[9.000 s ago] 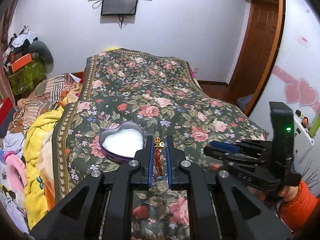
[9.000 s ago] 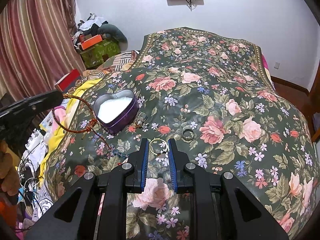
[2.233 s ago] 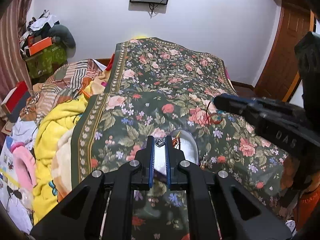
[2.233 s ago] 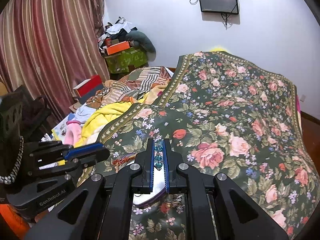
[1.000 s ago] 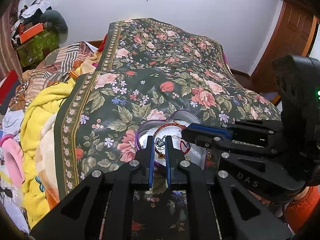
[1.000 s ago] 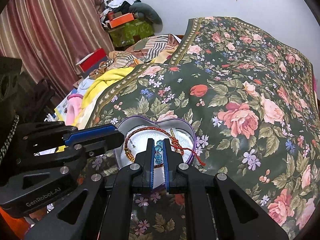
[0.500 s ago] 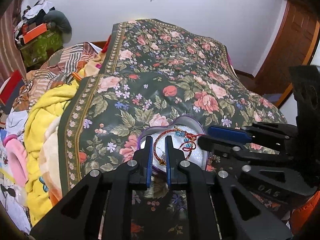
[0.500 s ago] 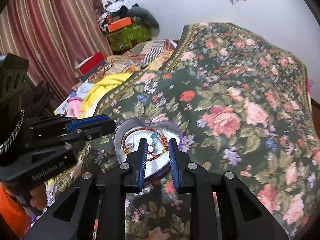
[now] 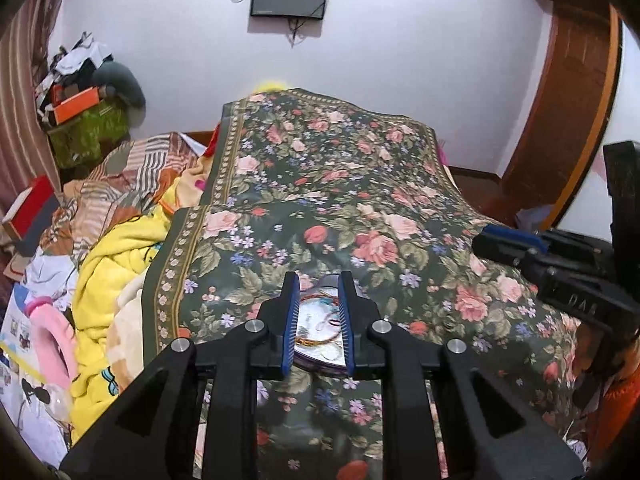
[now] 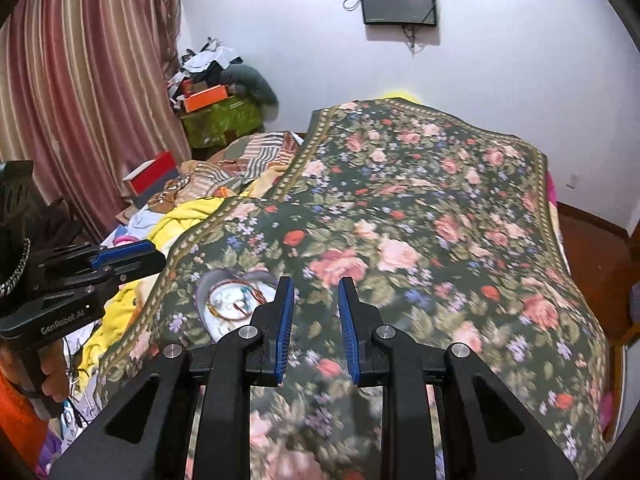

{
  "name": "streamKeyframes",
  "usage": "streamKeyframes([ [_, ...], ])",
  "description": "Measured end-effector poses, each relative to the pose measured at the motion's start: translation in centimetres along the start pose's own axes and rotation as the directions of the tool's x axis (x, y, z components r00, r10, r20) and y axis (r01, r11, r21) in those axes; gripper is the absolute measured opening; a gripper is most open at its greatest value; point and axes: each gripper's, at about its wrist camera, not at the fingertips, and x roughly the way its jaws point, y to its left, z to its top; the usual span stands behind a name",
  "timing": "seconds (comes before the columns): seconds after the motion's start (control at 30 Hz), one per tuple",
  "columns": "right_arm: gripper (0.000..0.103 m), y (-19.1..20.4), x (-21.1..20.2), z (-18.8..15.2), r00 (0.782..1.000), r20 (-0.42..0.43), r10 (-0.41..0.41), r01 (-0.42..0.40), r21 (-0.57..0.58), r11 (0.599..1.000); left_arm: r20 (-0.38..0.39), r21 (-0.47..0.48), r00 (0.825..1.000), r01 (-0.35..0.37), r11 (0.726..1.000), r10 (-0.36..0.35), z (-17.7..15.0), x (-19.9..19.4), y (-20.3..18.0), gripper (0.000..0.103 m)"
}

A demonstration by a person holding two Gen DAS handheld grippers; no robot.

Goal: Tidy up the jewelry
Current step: 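Withdraw both grippers from the tin, then grasp the gold earring with the left gripper while the right moves toward the dark ring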

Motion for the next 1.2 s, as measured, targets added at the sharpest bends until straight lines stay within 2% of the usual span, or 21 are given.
streamKeyframes([
  [0.17,0.021,-1.7,-0.6,-1.9,0.999,-0.03,-0.03,0.031,0.028,0.999,-0.034,0.036,0.999,0.028,0.999,-0.027,-1.3,0.3,-2.4,0.029],
  [0.37,0.021,-3.8,-0.7,-4.5,0.995,-0.087,-0.054,0.059,0.06,0.996,-0.131,0.027,0.989,0.072,0.997,-0.068,-3.8,2.6,-4.3,0.029],
  [0.67,0.021,-5.3,1.0,-7.7,0.981,-0.189,-0.051,0.068,0.084,0.994,-0.249,0.016,0.964,0.106,0.994,-0.098,-6.8,6.4,-6.2,0.029],
  [0.83,0.024,-5.2,2.9,-8.5,0.97,-0.239,-0.039,0.059,0.078,0.995,-0.278,0.002,0.956,0.095,0.995,-0.09,-7.2,8.3,-6.1,0.029],
  [0.9,0.031,-5.2,3.5,-8.6,0.967,-0.251,-0.041,0.061,0.072,0.996,-0.286,-0.006,0.954,0.088,0.996,-0.086,-7.3,9.0,-5.8,0.029],
  [1.2,0.032,-4.5,5.8,-8.3,0.956,-0.293,-0.021,0.032,0.032,0.999,-0.295,-0.024,0.952,0.084,0.996,-0.088,-7.0,11.3,-4.9,0.029],
])
